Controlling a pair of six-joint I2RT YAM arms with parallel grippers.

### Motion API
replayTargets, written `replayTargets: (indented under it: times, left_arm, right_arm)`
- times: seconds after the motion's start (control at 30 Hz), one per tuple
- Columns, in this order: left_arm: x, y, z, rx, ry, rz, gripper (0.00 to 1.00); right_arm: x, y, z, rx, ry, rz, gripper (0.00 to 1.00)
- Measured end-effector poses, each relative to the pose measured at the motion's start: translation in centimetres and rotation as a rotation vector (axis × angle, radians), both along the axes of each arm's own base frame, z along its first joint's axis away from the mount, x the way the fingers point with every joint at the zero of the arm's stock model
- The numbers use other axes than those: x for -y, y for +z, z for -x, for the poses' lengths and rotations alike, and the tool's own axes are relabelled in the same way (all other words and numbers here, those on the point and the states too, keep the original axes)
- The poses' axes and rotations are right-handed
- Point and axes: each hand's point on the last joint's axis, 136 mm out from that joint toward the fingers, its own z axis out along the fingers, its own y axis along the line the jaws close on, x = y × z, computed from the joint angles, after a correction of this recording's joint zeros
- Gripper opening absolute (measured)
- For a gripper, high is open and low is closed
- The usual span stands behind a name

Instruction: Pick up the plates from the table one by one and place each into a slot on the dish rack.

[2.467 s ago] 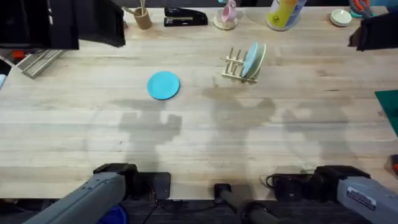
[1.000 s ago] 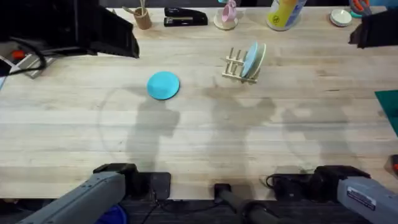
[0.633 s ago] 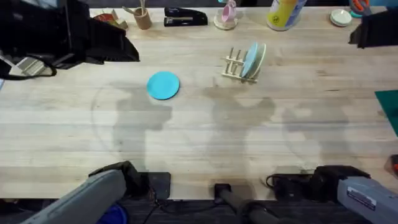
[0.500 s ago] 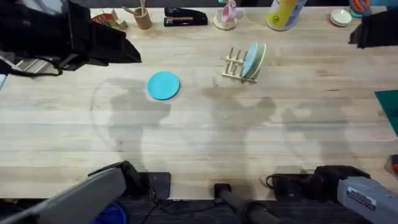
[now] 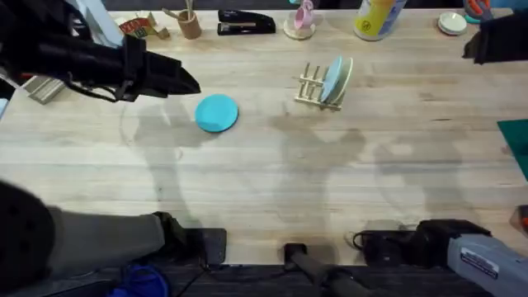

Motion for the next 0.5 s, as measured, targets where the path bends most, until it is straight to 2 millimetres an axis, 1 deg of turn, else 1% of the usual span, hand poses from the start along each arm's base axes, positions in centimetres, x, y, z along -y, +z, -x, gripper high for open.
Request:
replayTargets:
  times: [0.13, 0.37, 0.5]
  left_arm:
    - [-0.3, -1.6, -0.8, -0.03, -0.014, 0.022, 0.042]
    - [-0.4, -4.0, -1.5, -0.067, -0.053, 0.055, 0.042]
    - [-0.7, -5.8, -2.4, -0.075, -0.064, 0.064, 0.042]
  right_arm:
    - [0.0, 0.0, 0.0, 0.0, 0.0, 0.0, 0.993]
    - [0.0, 0.0, 0.0, 0.0, 0.0, 0.0, 0.993]
    - [0.0, 0.0, 0.0, 0.0, 0.0, 0.0, 0.993]
